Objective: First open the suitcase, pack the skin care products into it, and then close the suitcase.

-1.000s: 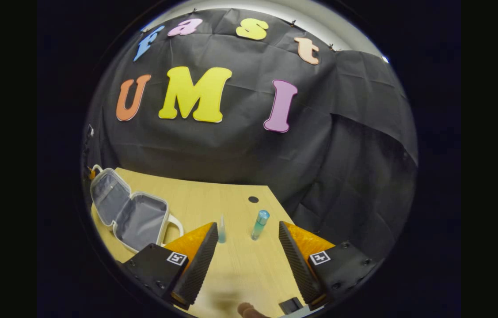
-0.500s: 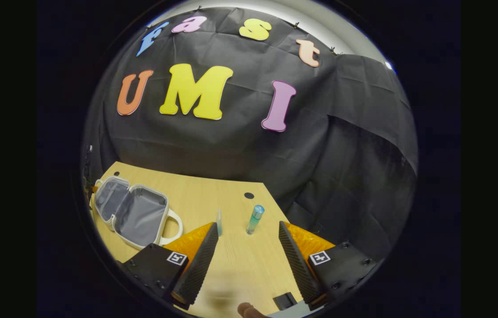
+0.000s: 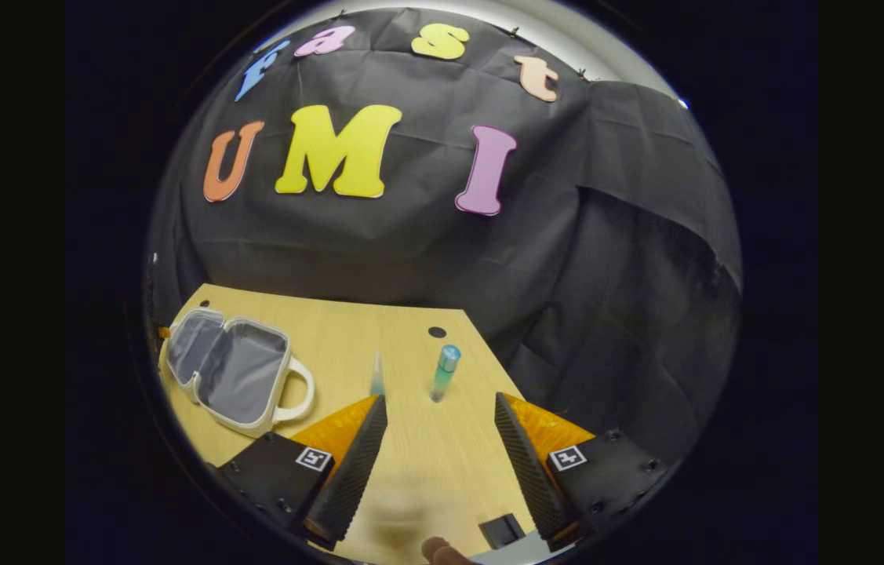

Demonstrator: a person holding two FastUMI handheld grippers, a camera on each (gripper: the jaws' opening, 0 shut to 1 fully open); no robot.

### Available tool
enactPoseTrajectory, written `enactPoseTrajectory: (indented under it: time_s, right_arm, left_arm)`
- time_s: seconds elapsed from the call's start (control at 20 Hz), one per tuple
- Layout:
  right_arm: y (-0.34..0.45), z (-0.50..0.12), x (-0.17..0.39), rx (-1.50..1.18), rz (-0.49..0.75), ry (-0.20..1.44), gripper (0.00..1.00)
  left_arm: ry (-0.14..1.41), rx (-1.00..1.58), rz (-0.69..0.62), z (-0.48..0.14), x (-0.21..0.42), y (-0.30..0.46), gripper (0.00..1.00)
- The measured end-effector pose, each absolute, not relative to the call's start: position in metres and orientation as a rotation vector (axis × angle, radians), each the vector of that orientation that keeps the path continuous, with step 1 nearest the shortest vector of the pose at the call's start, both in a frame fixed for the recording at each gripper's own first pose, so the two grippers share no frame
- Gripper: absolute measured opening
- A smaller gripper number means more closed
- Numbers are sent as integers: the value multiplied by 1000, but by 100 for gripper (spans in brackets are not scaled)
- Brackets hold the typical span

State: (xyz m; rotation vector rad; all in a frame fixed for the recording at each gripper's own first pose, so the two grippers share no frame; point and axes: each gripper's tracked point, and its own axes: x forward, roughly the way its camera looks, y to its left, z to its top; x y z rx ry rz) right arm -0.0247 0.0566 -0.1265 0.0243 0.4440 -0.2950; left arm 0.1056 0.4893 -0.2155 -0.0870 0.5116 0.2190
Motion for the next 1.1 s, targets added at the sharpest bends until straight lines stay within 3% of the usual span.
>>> enactPoseTrajectory:
  time_s: [0.05,0.35,0.65,1.1]
  right_arm:
    - [52,-127,-23,22,-291,438,82]
    - [27,-145,-2,39,-242,448,81]
    - [-5,-152,23,46,-198,435,82]
    - [-72,-176,34,72,-213,466,81]
  left_arm:
    - [504,-105,203,-204,96,475,98]
    - [440,-37,103,-161,89,369,98]
    - [372,16,-94,-123,107,212,98]
    - [363,60,-367,-132,121,-2,98]
